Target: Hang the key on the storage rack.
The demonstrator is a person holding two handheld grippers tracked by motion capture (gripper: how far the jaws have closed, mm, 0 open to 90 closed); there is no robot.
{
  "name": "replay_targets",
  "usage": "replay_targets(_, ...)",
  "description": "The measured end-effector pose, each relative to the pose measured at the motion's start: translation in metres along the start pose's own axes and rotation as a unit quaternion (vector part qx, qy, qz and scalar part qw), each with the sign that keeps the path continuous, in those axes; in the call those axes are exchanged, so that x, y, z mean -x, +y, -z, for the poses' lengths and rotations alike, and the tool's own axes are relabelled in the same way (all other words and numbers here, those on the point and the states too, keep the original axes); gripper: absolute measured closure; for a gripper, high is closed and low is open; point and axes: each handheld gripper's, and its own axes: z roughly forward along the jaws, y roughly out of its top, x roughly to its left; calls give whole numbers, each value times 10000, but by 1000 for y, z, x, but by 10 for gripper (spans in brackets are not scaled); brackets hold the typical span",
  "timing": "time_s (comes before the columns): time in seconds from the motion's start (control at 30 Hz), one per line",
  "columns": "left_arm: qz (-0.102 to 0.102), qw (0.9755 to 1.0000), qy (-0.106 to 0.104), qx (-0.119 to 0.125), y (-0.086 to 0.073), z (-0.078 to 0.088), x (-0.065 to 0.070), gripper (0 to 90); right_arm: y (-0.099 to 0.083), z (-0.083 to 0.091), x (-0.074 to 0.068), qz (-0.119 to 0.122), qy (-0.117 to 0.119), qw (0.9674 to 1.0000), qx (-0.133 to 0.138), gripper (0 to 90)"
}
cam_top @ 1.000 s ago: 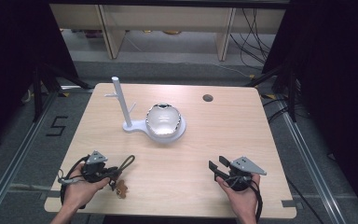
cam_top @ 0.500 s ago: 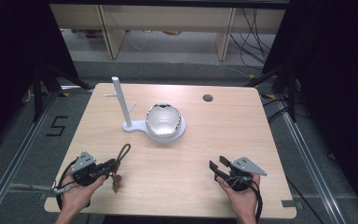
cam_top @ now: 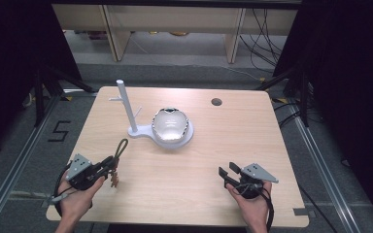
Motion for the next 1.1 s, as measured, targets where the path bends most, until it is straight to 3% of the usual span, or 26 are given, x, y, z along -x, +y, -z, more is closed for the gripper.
replay_targets(0.27,-34,9997,194,159,3,1,-2,807,1,2,0,43,-26,10000,-64,516)
replay_targets(0.53,-93,9992,247,287,10,-2,-2,807,1,2,1,7,36,10000,12,516)
replay_targets(0.6,-119,9991,237,341,11,-3,-2,807,1,1,2,67,-93,9999,-2,516)
replay_targets(0.73,-137,9989,287,332,13,-3,-1,807,1,2,3,141,-72,9999,23,516)
replay_targets(0.8,-152,9988,299,346,14,-3,-1,807,1,2,2,114,-94,9999,-2,516)
replay_targets(0.87,-158,9987,279,406,15,-4,-1,807,0,3,0,-62,-62,10000,8,516)
replay_targets(1.1,-169,9984,333,430,21,-4,-1,807,1,4,2,12,10,10000,-14,516)
